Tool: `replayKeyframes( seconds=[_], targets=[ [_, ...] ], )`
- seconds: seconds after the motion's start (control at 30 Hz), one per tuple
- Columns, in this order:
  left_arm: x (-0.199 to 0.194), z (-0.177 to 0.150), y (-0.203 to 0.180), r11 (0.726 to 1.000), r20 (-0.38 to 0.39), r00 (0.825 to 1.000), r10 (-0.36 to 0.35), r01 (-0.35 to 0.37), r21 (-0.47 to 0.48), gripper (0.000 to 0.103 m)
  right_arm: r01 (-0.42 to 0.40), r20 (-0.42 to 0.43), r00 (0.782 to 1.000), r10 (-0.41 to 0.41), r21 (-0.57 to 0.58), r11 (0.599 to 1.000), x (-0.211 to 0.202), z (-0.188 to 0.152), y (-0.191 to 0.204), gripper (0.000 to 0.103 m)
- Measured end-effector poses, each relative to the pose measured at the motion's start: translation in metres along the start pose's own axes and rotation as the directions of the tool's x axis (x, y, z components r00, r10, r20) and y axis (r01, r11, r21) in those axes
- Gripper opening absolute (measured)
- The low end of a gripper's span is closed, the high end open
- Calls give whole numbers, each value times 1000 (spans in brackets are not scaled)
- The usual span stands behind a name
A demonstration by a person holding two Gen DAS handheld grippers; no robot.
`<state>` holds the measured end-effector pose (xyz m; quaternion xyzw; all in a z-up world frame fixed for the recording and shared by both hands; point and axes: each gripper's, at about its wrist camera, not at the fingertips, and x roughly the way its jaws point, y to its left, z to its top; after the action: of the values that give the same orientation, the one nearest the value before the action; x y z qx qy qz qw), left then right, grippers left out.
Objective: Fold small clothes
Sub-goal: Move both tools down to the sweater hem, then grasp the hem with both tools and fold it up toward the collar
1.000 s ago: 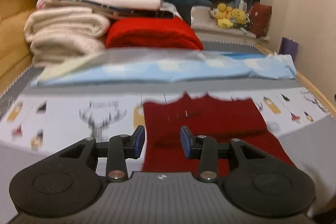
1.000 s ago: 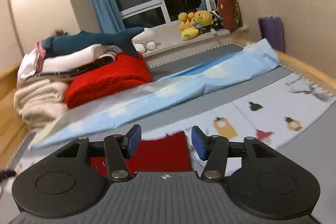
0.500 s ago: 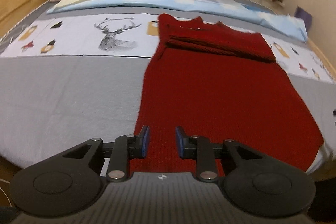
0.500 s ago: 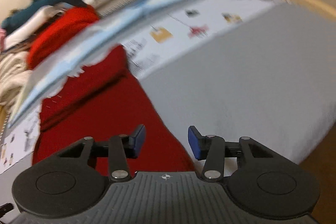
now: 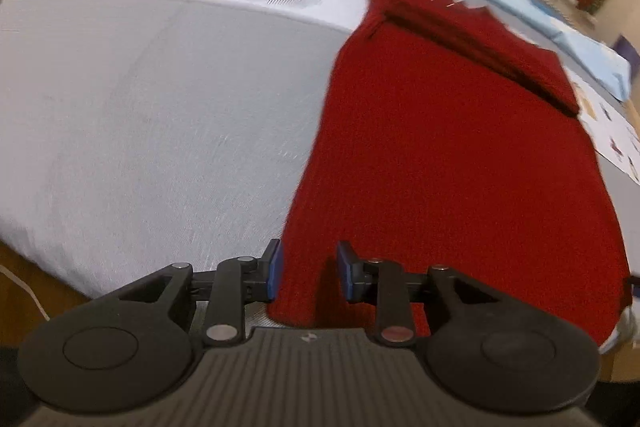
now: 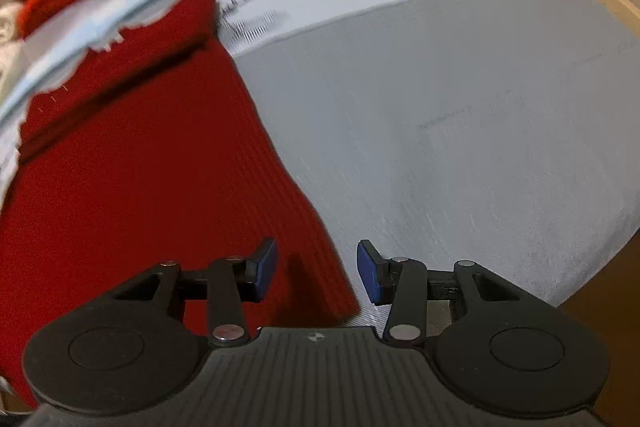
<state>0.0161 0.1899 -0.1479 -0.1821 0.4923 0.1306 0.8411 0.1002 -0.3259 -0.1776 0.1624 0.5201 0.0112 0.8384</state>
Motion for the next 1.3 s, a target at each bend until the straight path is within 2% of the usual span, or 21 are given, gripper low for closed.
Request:
replayKeyframes(
  seconds=[0.1, 0.23, 0.33, 0.4, 0.43, 0.47, 0.6, 0.63, 0.77, 0.87, 0.97, 1.0, 1.07, 1.17, 1.3],
  targets=[
    [14, 2, 2, 1000, -59, 998, 24, -25, -17, 34, 23, -51, 998, -23, -3, 1000, 11, -4, -1, 46],
    [17, -1, -5, 999, -49, 998, 50, -49, 24, 36, 32, -77, 996, -33, -22, 999, 16, -6, 2, 47],
    [16, -4, -5, 998, -44, 998, 49, -48, 27, 34, 23, -79, 997, -26, -42, 999, 18, -6, 5, 44],
    [15, -6, -5, 999, -44, 999, 25, -24, 25, 18, 0, -77, 997, -3, -46, 999, 18, -6, 6, 26],
    [13, -7, -5, 999, -41, 999, 19, -18, 27, 16, -17, -76, 997, 14, -47, 999, 17, -6, 7, 22],
    [11, -7, -5, 999, -36, 999, 19, -18, 32, 15, -20, -70, 997, 16, -52, 998, 16, -7, 8, 10],
    [10, -9, 0, 1000, -54, 999, 4, -4, -6, 17, -72, -46, 996, 72, 4, 997, 7, -4, 2, 11],
    [10, -11, 2, 1000, -63, 998, 1, -2, -18, 18, -69, -48, 996, 69, 8, 998, 7, -4, 1, 11],
    [11, -13, 1, 1000, -63, 998, 10, -9, 4, 20, -24, -75, 997, 23, -8, 1000, 11, -9, 0, 25],
    [13, -12, -4, 1000, -61, 998, 16, -14, 25, 19, -16, -82, 997, 12, -54, 998, 12, -11, 9, 27],
    [10, -10, -1, 1000, -45, 999, 11, -11, 7, 16, -42, -84, 996, 36, -67, 997, 16, -8, 14, 15],
    [9, -11, 0, 1000, -42, 999, 8, -8, -1, 16, -41, -76, 996, 36, -72, 997, 15, -8, 14, 15],
    [11, -11, 0, 1000, -53, 999, 9, -9, -4, 17, -48, -73, 996, 44, -56, 997, 15, -7, 12, 15],
    [13, -14, -2, 1000, -70, 997, 15, -13, 20, 17, -43, -84, 996, 40, -42, 998, 16, -8, 8, 21],
    [14, -15, -5, 999, -66, 997, 24, -22, 43, 18, -30, -93, 995, 21, -95, 995, 19, -10, 16, 24]
  ],
)
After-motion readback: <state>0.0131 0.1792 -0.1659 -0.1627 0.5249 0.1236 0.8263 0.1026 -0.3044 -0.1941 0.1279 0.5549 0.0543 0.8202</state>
